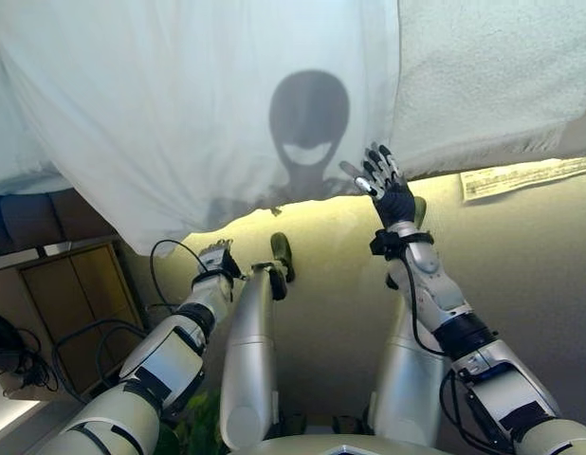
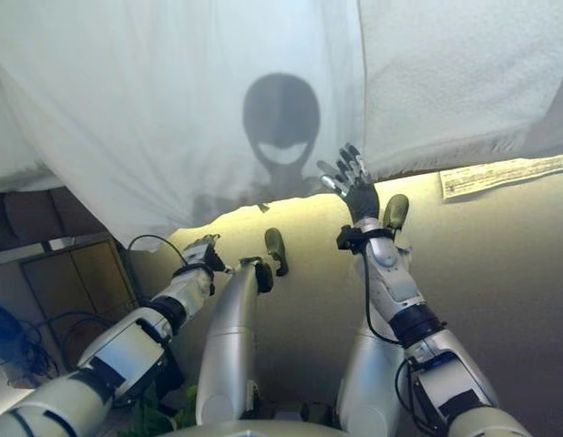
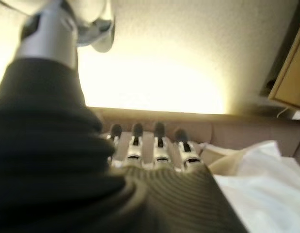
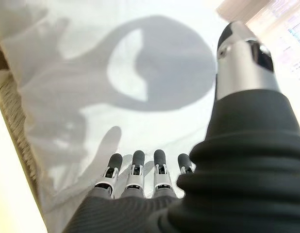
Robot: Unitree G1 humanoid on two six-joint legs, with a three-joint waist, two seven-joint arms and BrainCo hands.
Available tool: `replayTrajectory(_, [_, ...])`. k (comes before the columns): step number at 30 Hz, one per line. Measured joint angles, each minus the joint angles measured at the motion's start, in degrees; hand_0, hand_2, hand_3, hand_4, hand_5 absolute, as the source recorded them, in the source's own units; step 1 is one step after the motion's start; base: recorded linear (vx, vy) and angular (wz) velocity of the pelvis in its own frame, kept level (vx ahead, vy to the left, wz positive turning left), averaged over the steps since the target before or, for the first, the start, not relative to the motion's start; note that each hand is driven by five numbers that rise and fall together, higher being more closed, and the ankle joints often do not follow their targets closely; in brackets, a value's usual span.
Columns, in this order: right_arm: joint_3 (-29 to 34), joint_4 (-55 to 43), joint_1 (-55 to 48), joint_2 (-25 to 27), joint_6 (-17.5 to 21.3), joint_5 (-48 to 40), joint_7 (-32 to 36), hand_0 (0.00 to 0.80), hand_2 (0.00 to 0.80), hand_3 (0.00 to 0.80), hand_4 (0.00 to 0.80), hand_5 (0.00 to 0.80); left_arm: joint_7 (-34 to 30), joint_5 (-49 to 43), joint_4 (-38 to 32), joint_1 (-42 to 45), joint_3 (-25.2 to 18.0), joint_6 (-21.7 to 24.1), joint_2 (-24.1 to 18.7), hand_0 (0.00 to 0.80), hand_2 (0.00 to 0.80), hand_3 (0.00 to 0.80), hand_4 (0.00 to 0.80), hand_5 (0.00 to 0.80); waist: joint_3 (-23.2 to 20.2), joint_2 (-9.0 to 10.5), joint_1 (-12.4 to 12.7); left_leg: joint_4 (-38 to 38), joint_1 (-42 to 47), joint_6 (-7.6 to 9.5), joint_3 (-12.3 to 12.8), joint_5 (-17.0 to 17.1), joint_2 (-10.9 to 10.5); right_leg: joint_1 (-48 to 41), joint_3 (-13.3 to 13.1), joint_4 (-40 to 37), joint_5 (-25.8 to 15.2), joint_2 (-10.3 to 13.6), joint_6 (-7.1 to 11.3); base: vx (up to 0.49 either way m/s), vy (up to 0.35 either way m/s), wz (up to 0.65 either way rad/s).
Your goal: Make the bed neatly
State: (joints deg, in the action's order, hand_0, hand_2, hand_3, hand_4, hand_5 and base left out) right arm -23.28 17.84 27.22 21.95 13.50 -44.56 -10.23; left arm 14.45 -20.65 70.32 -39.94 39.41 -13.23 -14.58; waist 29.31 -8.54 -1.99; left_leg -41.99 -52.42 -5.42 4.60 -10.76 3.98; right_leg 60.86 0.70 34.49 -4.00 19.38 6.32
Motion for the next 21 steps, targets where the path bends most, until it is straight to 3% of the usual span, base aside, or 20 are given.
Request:
replayTrajectory(4, [0.1, -0.8, -0.9, -1.1, 0.0, 0.0, 0.2, 0.000, 0.000, 0.000, 0.000, 0.000, -3.5, 0.2, 0.8, 1.7, 0.2, -1.4, -0.1, 0.000, 0.000, 0.000, 0.000, 0.000, 0.0, 0.27, 0.0, 2.0, 2.4, 0.50, -0.1, 0.3, -1.3, -3.1, 0.6, -2.7, -0.6, 1.0, 0.72, 0.046, -0.029, 0.07])
replayTrajectory(9, [0.2, -1.4, -2.5, -1.4, 0.0, 0.0, 0.0, 0.000, 0.000, 0.000, 0.000, 0.000, -0.9, 4.3, 1.9, 8.2, -0.7, 0.0, 0.0, 0.000, 0.000, 0.000, 0.000, 0.000, 0.0, 0.33, 0.3, 4.4, 8.6, 0.75, 0.0, 0.3, -2.6, -9.1, 1.0, -3.6, -0.1, 2.7, 1.34, 0.077, -0.033, 0.08])
replayTrajectory(14, [0.1, -1.8, -4.6, -1.4, -0.1, 0.1, -3.0, 0.000, 0.000, 0.000, 0.000, 0.000, 6.7, 18.7, 2.5, 10.4, -6.3, 8.9, -0.8, 0.000, 0.000, 0.000, 0.000, 0.000, -0.3, 0.14, 1.8, 7.5, 16.5, 1.52, 0.1, 0.5, -3.9, -16.0, 2.2, -4.0, 1.3, 5.1, 2.10, 0.140, -0.040, 0.09])
replayTrajectory(17, [0.5, -2.0, -5.9, -1.2, -0.1, 0.1, -5.9, 0.000, 0.000, 0.000, 0.000, 0.000, 9.2, 23.4, 2.4, 11.9, -9.2, 14.8, -1.3, 0.000, 0.000, 0.000, 0.000, 0.000, -1.2, -1.02, 1.9, 9.9, 19.7, 1.62, 0.0, 1.3, -4.1, -19.1, 5.0, -4.8, 1.2, 7.3, 2.08, 0.147, -0.088, 0.07])
replayTrajectory(21, [2.0, -1.9, -9.6, -1.1, -0.1, 0.1, -9.4, 0.000, 0.000, 0.000, 0.000, 0.000, 11.0, 26.6, 0.9, 14.9, -10.5, 19.0, -1.3, 0.000, 0.000, 0.000, 0.000, 0.000, -4.8, -3.27, 3.1, 14.3, 23.3, 0.78, -0.1, 2.8, -4.0, -21.4, 6.9, -5.3, 1.9, 7.6, 1.21, 0.123, -0.110, 0.04])
